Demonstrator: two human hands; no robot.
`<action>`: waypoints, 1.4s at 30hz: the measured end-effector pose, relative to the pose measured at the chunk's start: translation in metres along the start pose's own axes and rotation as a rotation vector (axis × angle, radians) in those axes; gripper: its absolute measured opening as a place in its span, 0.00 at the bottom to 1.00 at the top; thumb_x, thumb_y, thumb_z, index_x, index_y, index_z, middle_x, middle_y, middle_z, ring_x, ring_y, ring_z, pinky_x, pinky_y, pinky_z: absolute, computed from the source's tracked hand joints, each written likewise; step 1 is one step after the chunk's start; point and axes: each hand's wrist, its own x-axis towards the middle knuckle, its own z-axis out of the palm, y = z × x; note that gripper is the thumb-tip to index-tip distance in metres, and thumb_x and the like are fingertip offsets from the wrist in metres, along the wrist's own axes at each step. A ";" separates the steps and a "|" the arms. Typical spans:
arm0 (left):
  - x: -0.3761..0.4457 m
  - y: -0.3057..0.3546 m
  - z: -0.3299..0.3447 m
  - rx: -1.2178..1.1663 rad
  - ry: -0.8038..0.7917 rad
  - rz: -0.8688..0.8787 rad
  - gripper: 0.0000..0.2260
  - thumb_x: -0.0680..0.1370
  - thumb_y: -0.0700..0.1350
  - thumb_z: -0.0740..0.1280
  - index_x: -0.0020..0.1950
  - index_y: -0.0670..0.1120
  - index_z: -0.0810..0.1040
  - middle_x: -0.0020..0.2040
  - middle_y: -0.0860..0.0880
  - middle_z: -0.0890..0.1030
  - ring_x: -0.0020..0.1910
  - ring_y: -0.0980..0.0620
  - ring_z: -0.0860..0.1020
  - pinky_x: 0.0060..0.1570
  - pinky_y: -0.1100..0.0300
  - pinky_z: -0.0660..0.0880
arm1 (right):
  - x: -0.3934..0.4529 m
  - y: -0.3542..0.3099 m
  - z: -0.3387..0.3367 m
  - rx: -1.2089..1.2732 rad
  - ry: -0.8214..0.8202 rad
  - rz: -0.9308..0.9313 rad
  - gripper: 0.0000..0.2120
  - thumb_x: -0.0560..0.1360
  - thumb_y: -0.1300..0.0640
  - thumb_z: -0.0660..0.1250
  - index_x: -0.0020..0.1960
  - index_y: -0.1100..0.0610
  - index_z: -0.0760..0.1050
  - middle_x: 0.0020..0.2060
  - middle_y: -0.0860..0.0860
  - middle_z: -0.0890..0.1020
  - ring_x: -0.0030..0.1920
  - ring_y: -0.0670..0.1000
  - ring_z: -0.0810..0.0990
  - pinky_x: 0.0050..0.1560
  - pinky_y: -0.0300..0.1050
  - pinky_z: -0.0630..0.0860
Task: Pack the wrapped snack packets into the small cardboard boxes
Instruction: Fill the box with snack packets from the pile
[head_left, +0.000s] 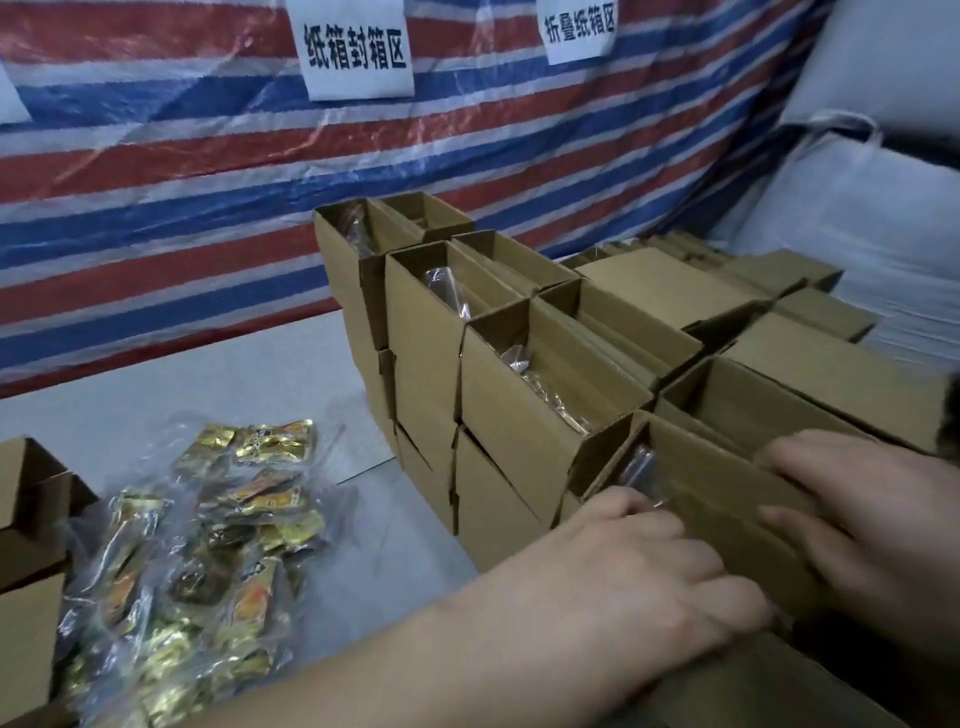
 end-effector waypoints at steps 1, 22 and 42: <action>0.006 -0.003 0.005 -0.019 -0.018 0.011 0.08 0.79 0.43 0.68 0.57 0.50 0.76 0.50 0.51 0.80 0.54 0.52 0.75 0.60 0.53 0.69 | 0.002 0.006 0.002 -0.022 0.025 0.024 0.14 0.71 0.50 0.72 0.43 0.38 0.67 0.37 0.39 0.72 0.38 0.43 0.74 0.36 0.49 0.76; 0.027 -0.048 0.050 0.132 -0.130 0.012 0.12 0.77 0.46 0.67 0.60 0.48 0.76 0.54 0.49 0.79 0.58 0.46 0.74 0.68 0.49 0.62 | 0.040 0.020 0.044 -0.104 0.142 0.092 0.13 0.71 0.50 0.73 0.47 0.49 0.69 0.38 0.45 0.69 0.38 0.49 0.71 0.37 0.44 0.69; 0.031 -0.045 0.051 0.278 -0.130 -0.010 0.11 0.80 0.45 0.62 0.63 0.49 0.75 0.53 0.51 0.78 0.55 0.48 0.73 0.64 0.53 0.64 | 0.065 0.024 0.055 -0.077 0.217 0.037 0.13 0.71 0.56 0.73 0.51 0.49 0.73 0.39 0.43 0.70 0.39 0.47 0.71 0.36 0.44 0.68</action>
